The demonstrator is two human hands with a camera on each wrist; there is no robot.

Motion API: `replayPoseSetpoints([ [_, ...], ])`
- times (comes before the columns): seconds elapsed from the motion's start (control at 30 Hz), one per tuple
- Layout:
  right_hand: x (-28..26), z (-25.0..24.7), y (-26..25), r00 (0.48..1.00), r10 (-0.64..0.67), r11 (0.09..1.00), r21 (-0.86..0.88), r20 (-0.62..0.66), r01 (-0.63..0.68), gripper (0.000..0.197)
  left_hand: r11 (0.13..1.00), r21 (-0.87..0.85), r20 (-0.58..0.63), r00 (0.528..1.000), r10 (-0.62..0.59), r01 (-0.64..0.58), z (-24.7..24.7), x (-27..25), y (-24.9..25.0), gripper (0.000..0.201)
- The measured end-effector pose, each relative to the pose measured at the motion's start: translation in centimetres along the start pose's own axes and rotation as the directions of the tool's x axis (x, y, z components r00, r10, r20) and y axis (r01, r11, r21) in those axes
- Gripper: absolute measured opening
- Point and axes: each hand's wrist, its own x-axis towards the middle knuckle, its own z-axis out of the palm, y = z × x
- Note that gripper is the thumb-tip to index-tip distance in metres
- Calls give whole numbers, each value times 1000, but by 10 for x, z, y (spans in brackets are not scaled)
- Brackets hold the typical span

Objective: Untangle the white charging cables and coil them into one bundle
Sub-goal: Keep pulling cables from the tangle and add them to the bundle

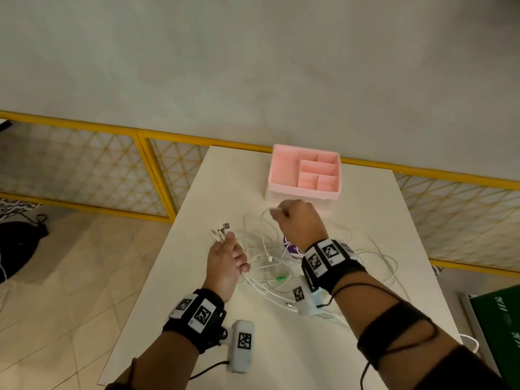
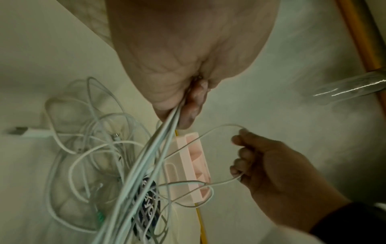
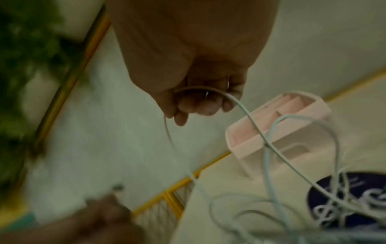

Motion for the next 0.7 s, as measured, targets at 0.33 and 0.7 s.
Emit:
replayPoseSetpoints([
  [0.33,-23,-27,-29,997,29,764,642,70,-68,24,993,-54,180,979,-97,109,44,6,11,33],
  [0.7,-60,-17,25,928,52,773,573,368,-271,31,939,-291,-17,980,-199,186,35,26,5,34],
])
